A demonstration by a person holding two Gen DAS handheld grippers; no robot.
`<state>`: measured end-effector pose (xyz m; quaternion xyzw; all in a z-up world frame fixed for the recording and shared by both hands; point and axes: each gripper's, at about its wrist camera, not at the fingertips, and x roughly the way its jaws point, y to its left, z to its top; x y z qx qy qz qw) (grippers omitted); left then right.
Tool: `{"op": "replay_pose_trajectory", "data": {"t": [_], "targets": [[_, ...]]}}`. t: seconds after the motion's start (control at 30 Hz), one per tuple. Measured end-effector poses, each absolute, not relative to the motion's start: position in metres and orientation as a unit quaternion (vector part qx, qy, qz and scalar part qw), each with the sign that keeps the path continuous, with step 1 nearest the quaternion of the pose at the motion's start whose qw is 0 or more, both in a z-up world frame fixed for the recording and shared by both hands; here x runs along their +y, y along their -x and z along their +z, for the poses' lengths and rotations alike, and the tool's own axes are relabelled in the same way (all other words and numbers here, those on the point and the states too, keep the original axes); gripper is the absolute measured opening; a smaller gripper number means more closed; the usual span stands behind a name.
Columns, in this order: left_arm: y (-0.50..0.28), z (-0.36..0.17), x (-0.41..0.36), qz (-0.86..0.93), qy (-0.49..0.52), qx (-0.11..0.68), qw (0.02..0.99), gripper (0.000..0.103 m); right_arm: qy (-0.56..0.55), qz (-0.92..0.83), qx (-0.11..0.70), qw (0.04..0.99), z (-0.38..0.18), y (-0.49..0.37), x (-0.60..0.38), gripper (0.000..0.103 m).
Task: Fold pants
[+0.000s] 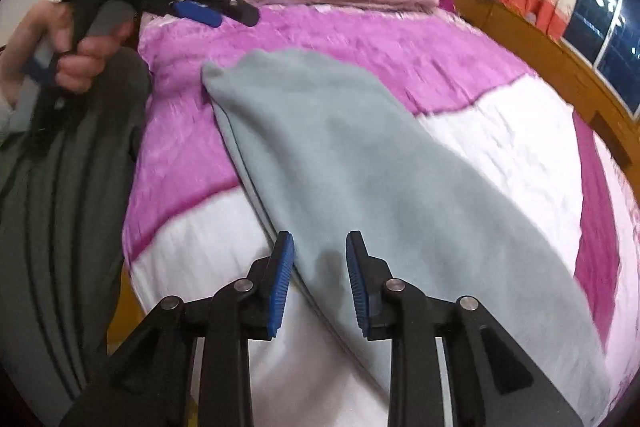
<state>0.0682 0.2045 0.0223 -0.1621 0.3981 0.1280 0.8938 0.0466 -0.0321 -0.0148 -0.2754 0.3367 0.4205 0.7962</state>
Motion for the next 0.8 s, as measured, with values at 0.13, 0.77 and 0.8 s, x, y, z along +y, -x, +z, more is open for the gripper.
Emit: {"op": "replay_pose_trajectory", "data": {"t": [0.13,0.77,0.8], "targets": [[-0.093,-0.016,0.183,0.119,0.134,0.454,0.873,0.053,0.284,0.428,0.318,0.797,-0.022,-0.040,-0.027,0.019],[-0.087,-0.028,0.195,0.149,0.134,0.457,0.867,0.053,0.253,0.461,0.343,0.779,-0.019,-0.050,-0.035,0.000],[-0.086,-0.023,0.195,0.138,0.139,0.452,0.870,0.053,0.234,0.471,0.349,0.776,-0.013,-0.055,-0.038,0.000]]}}
